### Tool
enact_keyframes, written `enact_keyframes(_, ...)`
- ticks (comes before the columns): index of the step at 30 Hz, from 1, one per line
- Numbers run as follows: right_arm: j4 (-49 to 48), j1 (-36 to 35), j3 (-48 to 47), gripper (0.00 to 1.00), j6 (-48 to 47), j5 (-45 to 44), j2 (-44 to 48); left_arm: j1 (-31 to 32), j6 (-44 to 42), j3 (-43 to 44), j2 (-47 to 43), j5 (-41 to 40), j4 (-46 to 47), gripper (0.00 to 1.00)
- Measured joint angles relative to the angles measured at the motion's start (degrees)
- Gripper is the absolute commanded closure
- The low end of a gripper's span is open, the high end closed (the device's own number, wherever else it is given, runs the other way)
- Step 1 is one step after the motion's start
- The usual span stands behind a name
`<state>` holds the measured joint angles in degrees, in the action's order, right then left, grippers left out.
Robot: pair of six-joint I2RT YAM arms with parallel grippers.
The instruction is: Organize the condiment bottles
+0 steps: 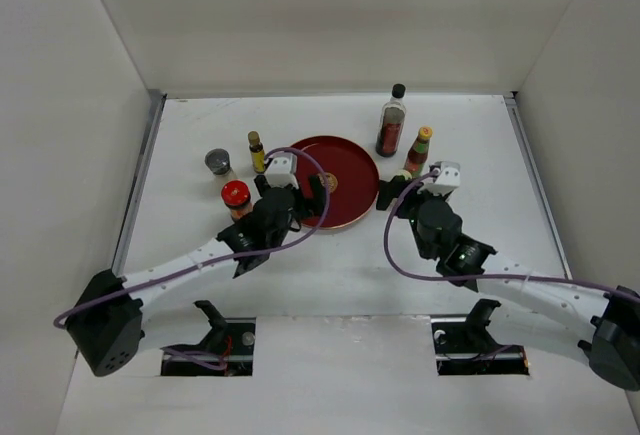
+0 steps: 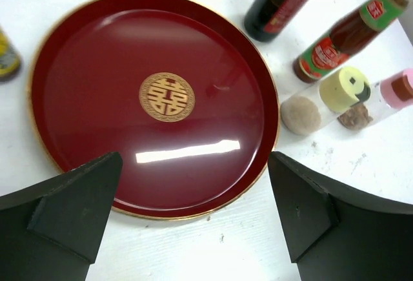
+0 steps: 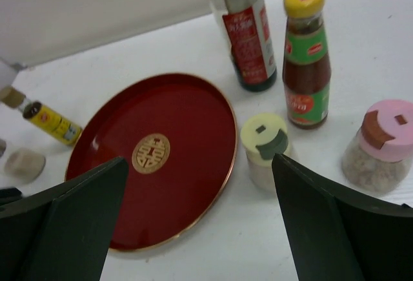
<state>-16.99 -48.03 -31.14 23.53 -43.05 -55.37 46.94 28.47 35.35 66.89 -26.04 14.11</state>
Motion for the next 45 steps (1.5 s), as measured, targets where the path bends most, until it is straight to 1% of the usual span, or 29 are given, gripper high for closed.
enact_keyframes(4,-0.72,-2.34,0.39,0.00,-0.72,1.64,-2.49,0.00,-0.42,-0.15,-7.15,-3.17,-4.09,0.00)
enact_keyframes(7,-1.77,-4.46,0.46,0.00,-1.49,3.41,-4.68,-0.04,-1.18,-1.11,-15.58,-7.72,-6.14,0.00)
enact_keyframes(8,-2.27,-5.07,0.70,0.04,-1.60,4.13,-5.03,-0.13,-1.57,-1.27,-18.43,-9.60,-7.17,0.00)
enact_keyframes(10,-3.45,-5.95,1.51,0.41,-2.14,5.99,-5.20,-0.68,-2.51,-1.27,-22.95,-13.40,-9.40,0.00)
enact_keyframes(11,-4.15,-6.21,1.99,0.73,-2.23,7.28,-5.20,-0.96,-2.95,-1.25,-24.96,-15.56,-10.93,0.00)
enact_keyframes(12,-4.42,-6.43,2.21,0.84,-2.23,8.44,-5.20,-1.22,-3.37,-1.25,-26.64,-17.64,-12.59,0.00)
enact_keyframes(13,-4.74,-6.45,2.38,0.86,-1.99,9.51,-5.20,-1.53,-3.76,-1.25,-27.91,-19.39,-14.03,0.00)
enact_keyframes(14,-4.83,-6.45,2.38,0.84,-1.62,10.47,-5.20,-1.95,-4.15,-1.25,-29.14,-21.33,-15.63,0.04)
enact_keyframes(15,-5.03,-6.45,2.38,0.79,-1.31,11.21,-5.27,-2.36,-4.39,-1.25,-30.01,-22.56,-16.72,0.24)
enact_keyframes(16,-5.42,-6.45,2.38,0.72,-1.11,11.91,-5.44,-2.89,-4.66,-1.25,-30.73,-23.54,-17.84,0.42)
enact_keyframes(17,-5.81,-6.45,2.40,0.63,-0.94,12.33,-5.73,-3.50,-4.87,-1.25,-31.19,-24.41,-18.84,0.46)
enact_keyframes(18,-6.21,-6.45,2.43,0.55,-0.79,12.76,-6.14,-4.00,-5.22,-1.25,-31.34,-24.98,-19.93,0.44)
enact_keyframes(19,-6.45,-6.45,2.45,0.43,-0.79,13.20,-6.64,-4.59,-5.51,-1.25,-31.30,-25.46,-21.09,0.39)
enact_keyframes(20,-6.64,-6.45,2.49,0.32,-0.57,13.55,-7.10,-5.14,-5.53,-1.25,-30.88,-25.70,-22.23,0.33)
enact_keyframes(21,-6.67,-6.45,2.49,0.24,-0.52,13.99,-7.61,-5.66,-5.49,-1.25,-30.10,-25.73,-23.21,0.25)
enact_keyframes(23,-6.73,-6.45,2.62,0.14,-0.57,14.99,-8.33,-6.64,-5.14,-1.20,-27.50,-25.16,-24.79,0.13)
enact_keyframes(26,-7.13,-6.45,2.93,0.09,-0.55,16.09,-8.81,-8.31,-4.02,-1.18,-22.32,-23.82,-26.73,0.06)
enact_keyframes(29,-7.34,-6.45,2.97,0.07,-0.57,16.85,-8.98,-10.56,-3.19,-1.18,-17.75,-21.75,-28.02,0.05)
enact_keyframes(34,-7.85,-6.45,3.02,0.07,-0.57,17.22,-9.14,-16.52,-2.71,-1.18,-12.44,-16.61,-25.24,0.05)
enact_keyframes(38,-7.91,-6.45,3.02,0.06,-0.59,17.38,-9.33,-19.34,-2.54,-1.57,-8.33,-13.51,-21.49,0.08)
enact_keyframes(45,-8.02,-6.45,3.02,0.05,-0.59,17.51,-10.29,-20.41,-2.56,-2.29,-3.91,-11.15,-16.13,0.15)
